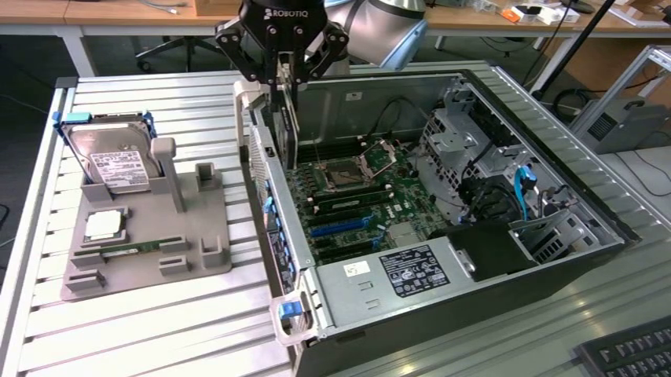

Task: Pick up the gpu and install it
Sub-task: 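Pick up the gpu and move the gpu toward the slot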

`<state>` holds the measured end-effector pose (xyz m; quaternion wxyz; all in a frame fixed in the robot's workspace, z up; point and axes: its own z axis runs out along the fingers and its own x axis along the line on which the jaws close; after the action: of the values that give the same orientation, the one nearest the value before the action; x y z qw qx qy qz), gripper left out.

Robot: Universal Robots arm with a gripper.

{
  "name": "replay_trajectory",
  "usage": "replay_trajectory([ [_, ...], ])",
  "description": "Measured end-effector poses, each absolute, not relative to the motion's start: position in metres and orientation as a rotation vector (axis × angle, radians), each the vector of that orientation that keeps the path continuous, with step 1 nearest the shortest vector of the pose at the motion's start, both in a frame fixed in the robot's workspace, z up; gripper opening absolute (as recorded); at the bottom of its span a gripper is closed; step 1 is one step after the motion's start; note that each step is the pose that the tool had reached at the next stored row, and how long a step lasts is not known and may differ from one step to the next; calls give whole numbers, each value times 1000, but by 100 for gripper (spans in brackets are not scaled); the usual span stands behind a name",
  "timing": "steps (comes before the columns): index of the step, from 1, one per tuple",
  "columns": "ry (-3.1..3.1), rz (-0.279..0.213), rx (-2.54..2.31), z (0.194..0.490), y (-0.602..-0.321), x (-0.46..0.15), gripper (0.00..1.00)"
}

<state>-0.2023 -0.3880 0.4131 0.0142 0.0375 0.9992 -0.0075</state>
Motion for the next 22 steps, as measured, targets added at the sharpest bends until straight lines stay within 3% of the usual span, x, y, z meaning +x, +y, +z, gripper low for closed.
replay_trajectory([
  [22,3111,-24,117,413,-388,-198,27],
])
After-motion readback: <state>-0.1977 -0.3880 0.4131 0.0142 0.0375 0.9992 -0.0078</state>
